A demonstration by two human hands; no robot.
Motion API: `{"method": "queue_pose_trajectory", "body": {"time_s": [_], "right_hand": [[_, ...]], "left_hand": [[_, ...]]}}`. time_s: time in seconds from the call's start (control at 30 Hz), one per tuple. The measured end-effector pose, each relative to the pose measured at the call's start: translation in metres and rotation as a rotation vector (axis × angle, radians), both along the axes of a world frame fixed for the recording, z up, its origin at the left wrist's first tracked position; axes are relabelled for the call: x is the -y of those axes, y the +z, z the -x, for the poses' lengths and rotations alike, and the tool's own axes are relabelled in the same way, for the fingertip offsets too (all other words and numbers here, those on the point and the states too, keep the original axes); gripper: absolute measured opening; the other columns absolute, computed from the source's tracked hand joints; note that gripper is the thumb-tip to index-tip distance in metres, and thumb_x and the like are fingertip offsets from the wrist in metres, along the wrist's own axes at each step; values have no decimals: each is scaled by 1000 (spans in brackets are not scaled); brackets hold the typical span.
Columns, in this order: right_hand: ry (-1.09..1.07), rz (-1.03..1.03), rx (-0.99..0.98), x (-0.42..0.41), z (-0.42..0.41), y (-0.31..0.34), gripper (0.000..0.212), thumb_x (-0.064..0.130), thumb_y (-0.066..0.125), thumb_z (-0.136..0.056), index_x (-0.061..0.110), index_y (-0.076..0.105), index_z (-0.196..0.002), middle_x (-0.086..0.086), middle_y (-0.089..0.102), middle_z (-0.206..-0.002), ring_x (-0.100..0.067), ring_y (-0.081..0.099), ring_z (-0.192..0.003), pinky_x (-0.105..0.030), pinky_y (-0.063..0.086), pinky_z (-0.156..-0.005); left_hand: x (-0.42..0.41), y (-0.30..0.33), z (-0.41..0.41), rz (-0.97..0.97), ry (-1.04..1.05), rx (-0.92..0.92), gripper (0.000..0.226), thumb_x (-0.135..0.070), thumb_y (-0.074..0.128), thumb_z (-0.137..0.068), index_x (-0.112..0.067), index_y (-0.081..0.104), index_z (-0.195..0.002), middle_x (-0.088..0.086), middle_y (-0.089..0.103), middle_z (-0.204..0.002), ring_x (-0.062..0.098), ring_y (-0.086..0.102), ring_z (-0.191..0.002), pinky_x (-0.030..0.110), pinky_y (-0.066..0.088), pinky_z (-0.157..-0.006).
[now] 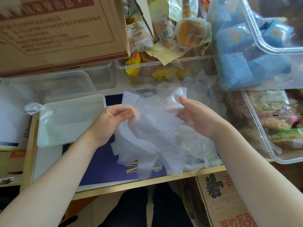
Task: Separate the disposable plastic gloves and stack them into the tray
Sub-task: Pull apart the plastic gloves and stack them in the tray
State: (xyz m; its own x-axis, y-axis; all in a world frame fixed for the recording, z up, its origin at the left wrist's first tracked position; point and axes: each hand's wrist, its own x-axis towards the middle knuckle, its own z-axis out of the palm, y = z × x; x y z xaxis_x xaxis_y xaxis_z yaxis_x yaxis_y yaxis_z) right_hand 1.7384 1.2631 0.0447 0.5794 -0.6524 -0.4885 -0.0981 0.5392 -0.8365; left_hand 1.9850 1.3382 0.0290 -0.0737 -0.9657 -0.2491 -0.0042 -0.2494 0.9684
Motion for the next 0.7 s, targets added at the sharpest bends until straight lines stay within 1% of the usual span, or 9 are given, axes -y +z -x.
{"method": "queue_pose_trajectory", "body": {"time_s": [0.13, 0.23, 0.33, 0.43, 0.5, 0.57, 0.63, 0.67, 0.7], "right_hand": [[-67, 156, -87, 3, -13, 5, 10, 27, 64, -86, 20, 71, -85, 1, 71, -88, -16, 57, -77, -31, 41, -77], [-93, 311, -162, 2, -16, 9, 23, 4, 49, -95, 17, 65, -84, 8, 71, -80, -8, 60, -65, -28, 45, -74], [-241, 531, -251, -5, -10, 13, 30, -2, 43, -95, 21, 62, -91, 12, 71, -74, -6, 56, -55, -25, 44, -63], [-211, 788, -297, -16, -7, 26, 37, -2, 40, -96, 27, 57, -111, 8, 71, -78, -11, 42, -46, -22, 39, -51], [-141, 790, -133, -23, -7, 42, 40, -4, 38, -97, 24, 55, -120, 3, 72, -82, -9, 33, -40, -15, 32, -44], [-48, 689, 136, -31, -5, 56, 38, -1, 37, -98, 22, 59, -120, 2, 72, -85, -9, 29, -38, -11, 29, -40], [40, 499, 455, -40, -8, 66, 34, 8, 39, -96, 22, 64, -115, 1, 73, -89, -8, 48, -44, -12, 41, -45], [47, 413, 560, -44, -12, 67, 31, 13, 43, -94, 20, 67, -111, 1, 73, -90, -6, 61, -56, -13, 49, -54], [10, 345, 574, -46, -16, 65, 27, 17, 48, -90, 20, 71, -104, 2, 74, -88, -5, 67, -69, -15, 52, -62]], "left_hand": [[-3, 3, 1, -91, 65, 14, 16, -37, 67, -77, -26, 74, -68, -10, 70, -77, 5, 63, -79, 26, 43, -83], [-2, 0, 1, -163, 122, 63, 19, -22, 60, -86, -24, 73, -73, -11, 71, -78, 5, 64, -81, 25, 46, -82], [1, -10, -2, -197, 230, 112, 21, -15, 55, -93, -20, 69, -78, -6, 70, -76, 12, 64, -78, 25, 50, -75], [11, -19, -1, -225, 384, 99, 21, -17, 53, -95, -19, 66, -79, -1, 67, -74, 13, 63, -67, 22, 51, -58], [18, -23, 0, -245, 438, 88, 18, -18, 53, -95, -17, 65, -82, 0, 67, -76, 11, 64, -67, 20, 52, -57], [25, -30, 1, -273, 440, 76, 16, -21, 55, -94, -17, 68, -85, 4, 69, -88, 16, 67, -80, 26, 54, -72], [32, -34, 2, -305, 436, 71, 16, -22, 58, -91, -22, 70, -82, 8, 69, -103, 24, 65, -97, 38, 50, -92], [34, -34, 2, -322, 429, 56, 14, -19, 58, -91, -20, 71, -88, 8, 67, -107, 23, 64, -98, 37, 48, -95], [35, -33, 4, -339, 401, 33, 16, -14, 56, -91, -11, 69, -100, 6, 65, -106, 18, 65, -89, 28, 50, -91]]}}
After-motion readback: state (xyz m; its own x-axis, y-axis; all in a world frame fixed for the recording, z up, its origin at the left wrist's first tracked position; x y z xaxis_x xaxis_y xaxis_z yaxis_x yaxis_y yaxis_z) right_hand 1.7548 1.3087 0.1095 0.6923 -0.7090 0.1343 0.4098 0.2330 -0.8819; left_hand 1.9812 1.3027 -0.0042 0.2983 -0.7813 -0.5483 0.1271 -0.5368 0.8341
